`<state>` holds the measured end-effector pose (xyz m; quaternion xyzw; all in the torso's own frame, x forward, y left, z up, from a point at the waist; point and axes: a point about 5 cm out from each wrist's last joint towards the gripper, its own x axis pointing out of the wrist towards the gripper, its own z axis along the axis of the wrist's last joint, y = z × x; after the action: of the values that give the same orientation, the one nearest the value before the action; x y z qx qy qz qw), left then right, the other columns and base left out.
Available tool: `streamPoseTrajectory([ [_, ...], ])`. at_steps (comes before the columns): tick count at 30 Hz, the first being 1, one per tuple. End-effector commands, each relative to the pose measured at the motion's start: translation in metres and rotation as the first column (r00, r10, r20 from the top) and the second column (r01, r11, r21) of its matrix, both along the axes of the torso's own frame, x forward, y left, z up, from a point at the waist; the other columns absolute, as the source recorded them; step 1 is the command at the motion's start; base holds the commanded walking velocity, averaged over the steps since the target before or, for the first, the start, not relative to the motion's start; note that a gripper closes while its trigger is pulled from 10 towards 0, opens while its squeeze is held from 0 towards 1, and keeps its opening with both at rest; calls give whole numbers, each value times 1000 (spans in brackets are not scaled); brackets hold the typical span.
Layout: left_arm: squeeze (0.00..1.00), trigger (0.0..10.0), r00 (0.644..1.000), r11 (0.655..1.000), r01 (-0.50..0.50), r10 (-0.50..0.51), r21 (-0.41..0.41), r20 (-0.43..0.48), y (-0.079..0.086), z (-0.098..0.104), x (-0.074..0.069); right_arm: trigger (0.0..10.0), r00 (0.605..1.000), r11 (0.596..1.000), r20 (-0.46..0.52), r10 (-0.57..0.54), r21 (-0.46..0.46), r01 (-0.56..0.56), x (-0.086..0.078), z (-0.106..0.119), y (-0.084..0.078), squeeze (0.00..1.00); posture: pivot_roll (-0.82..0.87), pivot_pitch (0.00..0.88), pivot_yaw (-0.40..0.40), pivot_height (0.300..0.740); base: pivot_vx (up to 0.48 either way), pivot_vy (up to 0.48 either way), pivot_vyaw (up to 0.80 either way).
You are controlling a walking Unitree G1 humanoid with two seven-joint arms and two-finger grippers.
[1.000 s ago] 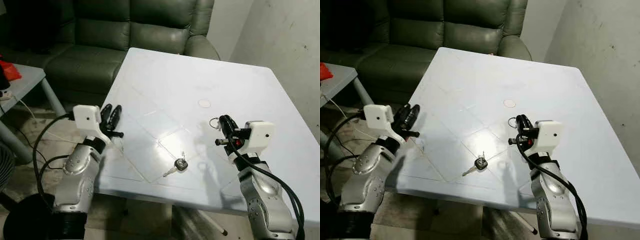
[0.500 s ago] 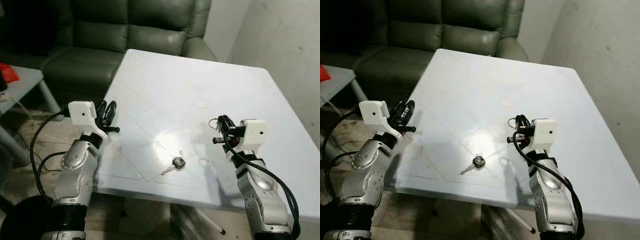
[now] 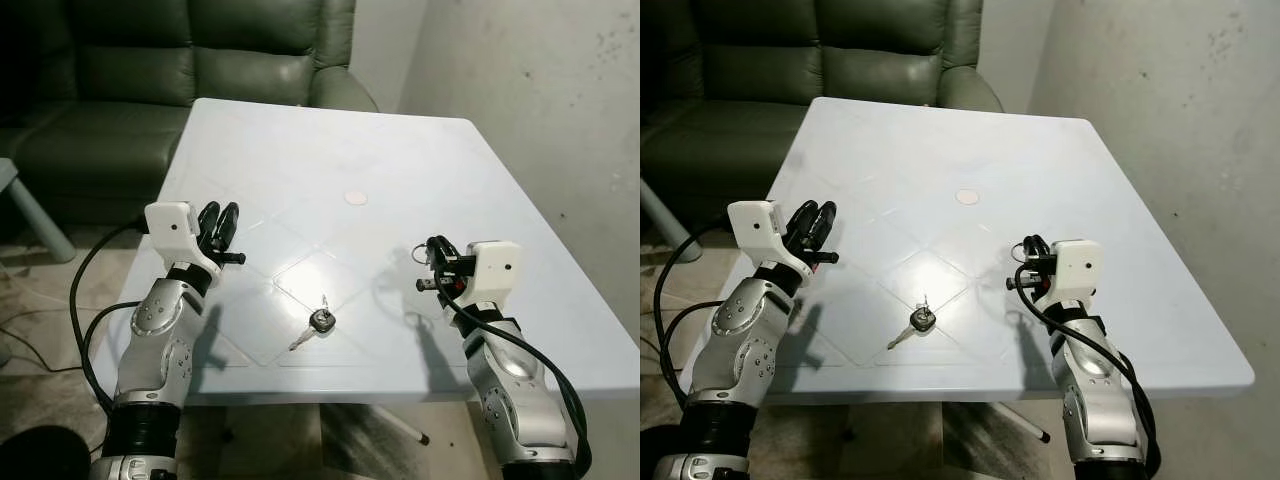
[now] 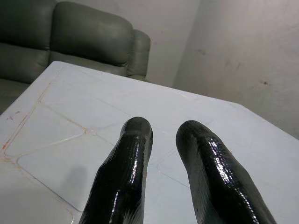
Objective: Hang keys on a hook
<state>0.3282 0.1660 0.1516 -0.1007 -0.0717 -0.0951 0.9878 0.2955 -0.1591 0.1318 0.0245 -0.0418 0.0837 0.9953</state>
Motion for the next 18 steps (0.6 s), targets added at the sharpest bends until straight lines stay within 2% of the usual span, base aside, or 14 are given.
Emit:
streamPoseTrajectory([
  [1, 0, 10000, 1000, 1000, -27, 26, 14, 8, 1, 2, 3, 10000, 1000, 1000, 13, -4, -16, 4, 1, 2, 0, 0, -57, 0, -61, 740, 0, 0, -719],
  [8, 0, 10000, 1000, 999, -28, 28, 35, -11, 2, -1, 4, 10000, 1000, 1000, 9, -4, -13, 4, 2, 0, 1, 0, -59, 0, -58, 740, 0, 0, -721],
  [13, 0, 10000, 1000, 999, -26, 26, 32, -12, 1, -1, 5, 10000, 1000, 1000, 5, -4, -12, 4, 1, -1, 1, 0, -58, 0, -59, 740, 0, 248, -721],
  [18, 0, 10000, 999, 999, -28, 28, 36, -15, 1, -1, 5, 10000, 1000, 1000, 4, -4, -13, 5, 1, -1, 1, 0, -60, 0, -57, 740, 0, 435, -721],
])
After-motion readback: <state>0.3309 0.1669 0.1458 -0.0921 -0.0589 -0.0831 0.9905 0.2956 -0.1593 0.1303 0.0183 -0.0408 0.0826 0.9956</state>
